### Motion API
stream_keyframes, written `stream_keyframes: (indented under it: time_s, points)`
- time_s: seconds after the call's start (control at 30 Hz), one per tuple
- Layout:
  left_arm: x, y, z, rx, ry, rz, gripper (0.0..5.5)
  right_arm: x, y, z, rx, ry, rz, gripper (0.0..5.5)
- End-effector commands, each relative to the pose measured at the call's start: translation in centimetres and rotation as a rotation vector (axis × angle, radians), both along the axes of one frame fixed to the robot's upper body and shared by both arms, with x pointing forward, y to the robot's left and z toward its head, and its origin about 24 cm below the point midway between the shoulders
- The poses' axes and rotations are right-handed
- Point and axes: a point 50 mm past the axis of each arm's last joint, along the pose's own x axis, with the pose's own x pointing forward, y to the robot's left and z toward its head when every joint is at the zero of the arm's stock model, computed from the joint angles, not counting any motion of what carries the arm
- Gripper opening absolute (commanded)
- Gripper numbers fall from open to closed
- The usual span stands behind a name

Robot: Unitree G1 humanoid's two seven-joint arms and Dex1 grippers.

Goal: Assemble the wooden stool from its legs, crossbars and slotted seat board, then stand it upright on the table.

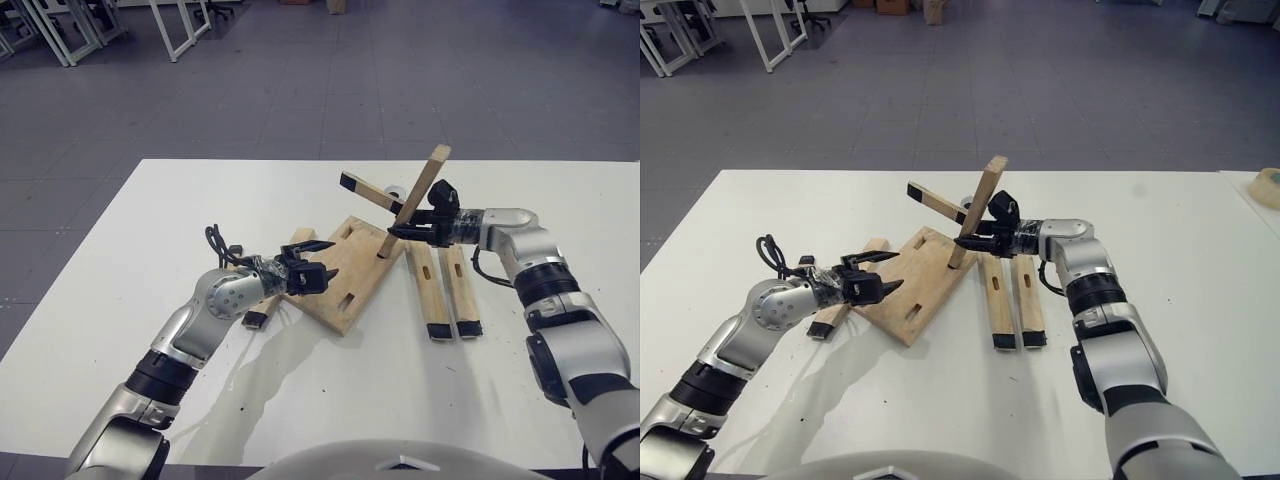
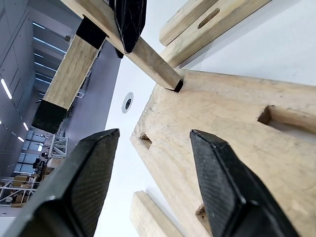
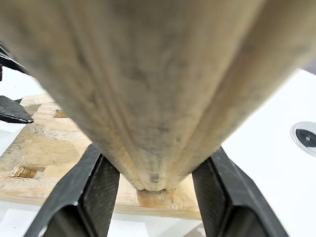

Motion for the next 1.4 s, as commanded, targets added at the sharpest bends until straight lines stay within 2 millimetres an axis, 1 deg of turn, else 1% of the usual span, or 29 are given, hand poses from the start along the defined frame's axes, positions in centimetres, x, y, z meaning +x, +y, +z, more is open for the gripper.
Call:
stream_keyframes:
  time_s: [0.03,0.13,0.3,0.33,0.43,0.53,0.57,0.67,0.73,0.8,0.87,0.93,0.97,1.0,1.03,1.07,1.13,1.2,1.23,1.27,1.33,1.37,1.4]
  points:
    - [0.1,0.1,-0.8,0.019,0.018,0.021,2.65,-2.4,-0.9,-5.0,-0.153,0.181,-0.037,2.02]
    - [0.4,0.0,-0.6,0.002,0.010,0.032,2.65,-2.3,-0.8,-4.0,-0.109,0.185,-0.033,2.02]
    - [0.1,0.1,-1.0,-0.004,0.026,0.043,2.65,-1.7,-0.3,-1.3,-0.030,0.135,-0.017,2.02]
    - [0.1,0.1,-1.0,-0.009,0.031,0.049,2.65,-1.6,-0.2,-0.8,-0.010,0.131,-0.018,2.39]
    - [0.1,0.3,-1.1,-0.006,0.041,0.055,2.65,-1.4,-0.2,0.2,0.001,0.119,-0.018,2.86]
    - [0.0,0.4,-1.3,-0.006,0.045,0.062,2.65,-1.5,-0.6,0.4,-0.048,0.118,-0.026,3.53]
    - [0.0,0.4,-1.3,-0.004,0.048,0.065,2.65,-1.7,-1.1,0.4,-0.081,0.116,-0.038,3.70]
    - [0.2,0.5,-1.9,0.019,0.070,0.097,2.65,-3.0,-3.2,1.1,-0.117,0.089,-0.083,3.74]
    - [0.4,0.8,-2.7,0.041,0.087,0.138,2.65,-3.7,-4.4,3.0,-0.079,0.033,-0.148,3.74]
    - [0.3,1.2,-3.5,0.061,0.119,0.172,2.65,-4.0,-5.0,6.4,0.019,-0.049,-0.229,3.74]
    - [-0.1,1.3,-4.1,0.080,0.147,0.177,2.65,-4.0,-5.4,10.5,0.146,-0.162,-0.303,3.74]
    - [-0.5,1.3,-4.5,0.090,0.169,0.171,2.65,-3.9,-5.4,14.4,0.270,-0.253,-0.326,3.74]
    - [-0.6,1.5,-4.7,0.095,0.178,0.174,2.65,-3.9,-4.9,16.0,0.315,-0.279,-0.305,3.74]
    - [-0.7,1.5,-4.8,0.100,0.184,0.176,2.65,-4.0,-4.3,17.2,0.342,-0.300,-0.278,3.74]
    - [-0.7,1.6,-5.0,0.105,0.188,0.176,2.65,-3.9,-3.3,18.6,0.385,-0.321,-0.245,3.74]
    - [-0.7,1.5,-5.1,0.110,0.191,0.175,2.65,-3.8,-2.3,19.6,0.431,-0.345,-0.219,3.74]
    - [-0.7,1.3,-5.2,0.113,0.195,0.168,2.65,-3.2,-0.4,21.1,0.540,-0.362,-0.191,3.74]
    - [-0.7,0.8,-4.9,0.093,0.188,0.162,2.65,-2.2,1.7,22.6,0.665,-0.380,-0.190,3.74]
    - [-0.7,0.5,-4.8,0.088,0.184,0.157,2.65,-2.0,2.3,23.3,0.713,-0.400,-0.184,3.74]
    - [-0.6,0.4,-4.8,0.085,0.182,0.155,2.65,-1.9,2.7,24.2,0.748,-0.427,-0.180,3.74]
    - [-0.6,0.6,-4.8,0.091,0.180,0.159,2.65,-2.0,2.7,25.7,0.793,-0.489,-0.176,3.74]
    - [-0.5,0.6,-4.8,0.093,0.180,0.162,2.65,-2.1,2.6,26.0,0.802,-0.505,-0.175,3.74]
    - [-0.5,0.7,-4.8,0.095,0.179,0.164,2.65,-2.0,2.4,25.8,0.791,-0.507,-0.179,3.74]
